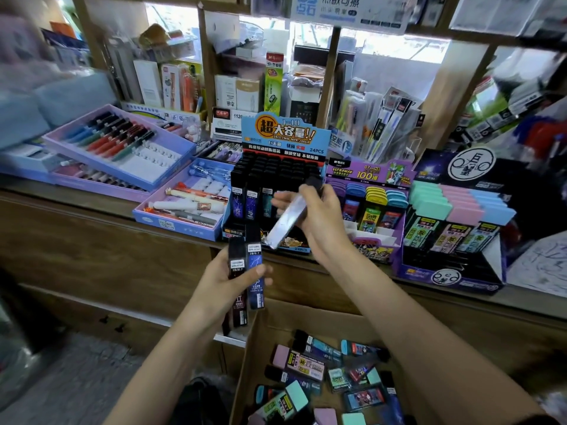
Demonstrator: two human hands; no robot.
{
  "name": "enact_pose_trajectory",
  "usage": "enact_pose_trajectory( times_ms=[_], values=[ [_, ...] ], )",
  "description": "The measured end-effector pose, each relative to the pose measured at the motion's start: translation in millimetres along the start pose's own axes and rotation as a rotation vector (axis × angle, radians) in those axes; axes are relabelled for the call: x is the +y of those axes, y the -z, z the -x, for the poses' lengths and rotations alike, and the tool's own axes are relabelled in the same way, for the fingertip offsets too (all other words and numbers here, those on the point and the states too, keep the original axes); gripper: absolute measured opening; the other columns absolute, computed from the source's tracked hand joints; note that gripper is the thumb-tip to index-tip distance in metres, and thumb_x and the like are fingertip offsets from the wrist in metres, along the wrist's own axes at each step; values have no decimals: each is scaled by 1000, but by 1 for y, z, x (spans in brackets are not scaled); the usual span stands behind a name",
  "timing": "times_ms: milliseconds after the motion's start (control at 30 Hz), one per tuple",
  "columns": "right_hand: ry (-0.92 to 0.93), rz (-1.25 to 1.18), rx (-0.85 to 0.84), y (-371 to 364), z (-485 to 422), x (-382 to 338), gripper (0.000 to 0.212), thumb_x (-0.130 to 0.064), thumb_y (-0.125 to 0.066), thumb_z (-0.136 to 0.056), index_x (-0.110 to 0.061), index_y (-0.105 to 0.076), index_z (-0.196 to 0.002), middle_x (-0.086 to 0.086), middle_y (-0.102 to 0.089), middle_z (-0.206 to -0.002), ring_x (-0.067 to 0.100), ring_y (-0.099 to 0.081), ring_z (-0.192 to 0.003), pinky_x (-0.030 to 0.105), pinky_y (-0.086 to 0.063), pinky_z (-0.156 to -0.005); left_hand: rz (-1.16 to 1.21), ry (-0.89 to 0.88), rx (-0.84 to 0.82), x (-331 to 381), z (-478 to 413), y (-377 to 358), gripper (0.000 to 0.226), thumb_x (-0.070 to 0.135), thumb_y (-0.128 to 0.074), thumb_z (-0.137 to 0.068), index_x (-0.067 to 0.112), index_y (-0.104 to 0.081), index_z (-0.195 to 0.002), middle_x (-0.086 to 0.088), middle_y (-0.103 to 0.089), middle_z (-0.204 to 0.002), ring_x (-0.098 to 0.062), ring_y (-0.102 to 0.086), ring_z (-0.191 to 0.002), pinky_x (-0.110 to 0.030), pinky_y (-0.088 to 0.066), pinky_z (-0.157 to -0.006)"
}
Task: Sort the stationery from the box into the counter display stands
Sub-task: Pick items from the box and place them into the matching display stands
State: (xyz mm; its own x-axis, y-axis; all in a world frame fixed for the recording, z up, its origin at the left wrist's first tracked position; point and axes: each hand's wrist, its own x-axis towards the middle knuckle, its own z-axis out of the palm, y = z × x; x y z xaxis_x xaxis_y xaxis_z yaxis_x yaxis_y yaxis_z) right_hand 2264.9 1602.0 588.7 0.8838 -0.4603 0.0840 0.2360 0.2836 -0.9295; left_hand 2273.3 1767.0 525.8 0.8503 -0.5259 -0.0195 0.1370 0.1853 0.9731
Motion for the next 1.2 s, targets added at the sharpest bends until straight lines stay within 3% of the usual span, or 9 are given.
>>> enact_pose_trajectory(
  times_ms=[100, 200, 333, 500, 633, 733, 833, 1067, 1200],
  values=[
    [62, 9, 23, 3, -7, -9, 8, -14, -42, -100, -16, -36, -94, 5, -54, -67, 17, -61, -56, 31, -55, -62, -14, -20, 8, 2, -1, 2, 25, 6, -64, -80, 9, -56, -103, -8, -74, -82, -19, -72, -73, -24, -55, -58],
    [10, 114, 4, 7, -9, -10, 17, -39, -35, -101, -24, -40, -95, -1, -46, -64, 9, -39, -45, 24, -37, -46, -30, -34, 25, 3, -1, 5, 23, 6, -64, -82, 10, -57, -103, -8, -74, -85, -20, -72, -75, -24, -55, -59],
    [-39, 86, -31, 8, -7, -8, 35, -37, -25, -103, -18, -52, -90, 0, -48, -68, 11, -39, -54, 24, -33, -54, -25, -48, 37, 5, -2, 9, 23, 7, -64, -81, 10, -58, -102, -8, -74, -85, -19, -72, -75, -23, -55, -60],
    [35, 166, -92, 3, -15, -14, 7, -11, -52, -95, -16, -57, -94, 4, -59, -89, 14, -58, -78, 28, -50, -76, -30, -56, 72, 7, -2, 18, 35, 19, -68, -70, 11, -58, -102, -8, -74, -86, -21, -72, -77, -23, -55, -59],
    [171, 525, 17, -1, -32, -22, 11, -14, -68, -84, -13, -66, -96, 4, -67, -96, 17, -63, -93, 35, -52, -86, -13, -57, 104, 4, -4, 27, 37, 18, -69, -69, 10, -57, -103, -8, -74, -85, -24, -72, -78, -24, -56, -59],
    [219, 601, 59, -6, -44, -21, 23, -14, -70, -83, -6, -67, -105, 6, -68, -100, 24, -64, -96, 38, -56, -84, 0, -64, 112, 1, -6, 33, 35, 17, -69, -70, 10, -57, -102, -8, -74, -85, -23, -72, -78, -25, -55, -59],
    [269, 688, 49, -12, -51, -10, 14, -14, -73, -80, -11, -69, -94, 1, -68, -90, 20, -64, -90, 36, -54, -83, 9, -71, 113, -2, -7, 37, 33, 15, -68, -71, 9, -57, -101, -9, -74, -86, -23, -72, -77, -25, -55, -59],
    [324, 831, 31, -11, -55, 11, 28, -22, -74, -79, -13, -72, -106, -6, -69, -93, 8, -62, -89, 12, -44, -77, -17, -61, 110, -8, -8, 43, 36, 17, -69, -70, 9, -57, -103, -10, -74, -88, -22, -72, -78, -23, -55, -62],
    [287, 781, 22, -12, -54, 12, 22, -18, -73, -80, -12, -72, -102, -6, -67, -83, 10, -62, -79, 31, -54, -77, -60, -58, 114, -10, -9, 46, 35, 19, -69, -72, 11, -58, -104, -8, -74, -90, -23, -72, -81, -25, -56, -65]
  ],
)
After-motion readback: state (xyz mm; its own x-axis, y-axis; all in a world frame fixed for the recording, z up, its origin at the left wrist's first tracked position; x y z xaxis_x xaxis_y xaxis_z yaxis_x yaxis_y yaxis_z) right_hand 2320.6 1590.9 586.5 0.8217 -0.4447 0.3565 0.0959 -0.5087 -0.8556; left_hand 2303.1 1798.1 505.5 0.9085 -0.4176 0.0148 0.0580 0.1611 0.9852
